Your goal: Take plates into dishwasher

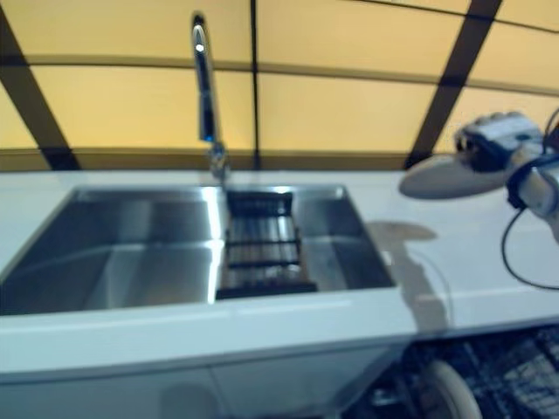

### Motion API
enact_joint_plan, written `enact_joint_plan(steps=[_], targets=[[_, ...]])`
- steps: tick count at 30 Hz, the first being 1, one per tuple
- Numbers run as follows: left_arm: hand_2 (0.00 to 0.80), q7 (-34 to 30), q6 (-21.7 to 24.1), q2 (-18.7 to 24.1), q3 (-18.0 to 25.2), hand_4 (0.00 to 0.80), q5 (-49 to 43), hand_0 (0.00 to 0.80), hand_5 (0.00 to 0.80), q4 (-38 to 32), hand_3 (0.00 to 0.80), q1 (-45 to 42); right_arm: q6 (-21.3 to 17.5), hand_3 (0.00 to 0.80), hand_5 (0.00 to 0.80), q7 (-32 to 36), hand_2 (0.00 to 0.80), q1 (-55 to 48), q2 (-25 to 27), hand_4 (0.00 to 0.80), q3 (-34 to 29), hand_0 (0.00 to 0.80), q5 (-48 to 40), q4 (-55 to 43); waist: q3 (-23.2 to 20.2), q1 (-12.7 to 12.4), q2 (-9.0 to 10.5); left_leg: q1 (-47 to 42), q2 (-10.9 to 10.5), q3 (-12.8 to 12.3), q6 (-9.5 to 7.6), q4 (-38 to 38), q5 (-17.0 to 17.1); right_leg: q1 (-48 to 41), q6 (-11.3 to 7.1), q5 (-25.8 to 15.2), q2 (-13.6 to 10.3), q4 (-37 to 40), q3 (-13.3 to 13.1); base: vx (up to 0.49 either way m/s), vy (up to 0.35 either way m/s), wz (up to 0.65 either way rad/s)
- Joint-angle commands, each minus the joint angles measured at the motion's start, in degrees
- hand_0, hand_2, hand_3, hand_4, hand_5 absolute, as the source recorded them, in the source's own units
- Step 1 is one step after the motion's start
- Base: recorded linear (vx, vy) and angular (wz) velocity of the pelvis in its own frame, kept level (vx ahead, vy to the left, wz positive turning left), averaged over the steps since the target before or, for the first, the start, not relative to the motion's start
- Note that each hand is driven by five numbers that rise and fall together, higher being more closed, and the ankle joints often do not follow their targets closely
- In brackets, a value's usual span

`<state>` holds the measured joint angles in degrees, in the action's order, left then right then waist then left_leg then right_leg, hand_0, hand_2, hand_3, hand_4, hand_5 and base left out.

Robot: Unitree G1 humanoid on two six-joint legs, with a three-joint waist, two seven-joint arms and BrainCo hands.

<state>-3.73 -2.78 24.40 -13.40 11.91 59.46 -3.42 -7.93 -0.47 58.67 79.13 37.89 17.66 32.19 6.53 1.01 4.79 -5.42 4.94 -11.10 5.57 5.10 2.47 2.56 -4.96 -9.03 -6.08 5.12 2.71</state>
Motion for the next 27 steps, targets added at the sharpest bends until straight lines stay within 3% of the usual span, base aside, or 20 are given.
enact_joint_plan(steps=[1,7,27], targets=[[0.000,-0.1,1.8,1.3,0.5,0.000,-2.8,0.000,0.000,1.5,0.000,1.8,5.9,0.800,0.800,1.7,0.800,3.0,3.5,0.800,-4.9,0.800,-7.0,3.0,1.0,0.1,2.07,-1.5,-1.9,2.0,-3.25,-0.1,-4.0,-3.5,-4.67,2.7,-0.4,-0.1,1.1,0.006,-0.006,-0.07],[0.000,0.1,1.9,1.5,0.5,0.000,-2.9,0.000,0.000,1.9,0.000,2.0,10.6,0.800,0.800,3.7,0.800,-0.9,6.1,0.800,-9.9,0.800,-9.8,8.0,0.9,1.5,2.40,-1.6,-1.5,0.8,-3.26,-0.1,-4.1,-3.0,-4.71,2.4,0.1,-0.1,0.1,-0.009,-0.013,-0.07],[0.000,0.6,3.2,2.0,1.2,0.000,-2.9,0.000,0.000,4.1,0.000,2.8,11.6,0.800,0.800,9.7,0.800,-20.3,11.9,0.800,-27.6,0.800,-7.4,19.5,1.0,4.6,2.85,-1.4,-0.9,-1.4,-3.41,-0.1,-3.7,-1.6,-4.65,1.3,1.0,-0.1,-2.1,-0.006,-0.010,-0.06]])
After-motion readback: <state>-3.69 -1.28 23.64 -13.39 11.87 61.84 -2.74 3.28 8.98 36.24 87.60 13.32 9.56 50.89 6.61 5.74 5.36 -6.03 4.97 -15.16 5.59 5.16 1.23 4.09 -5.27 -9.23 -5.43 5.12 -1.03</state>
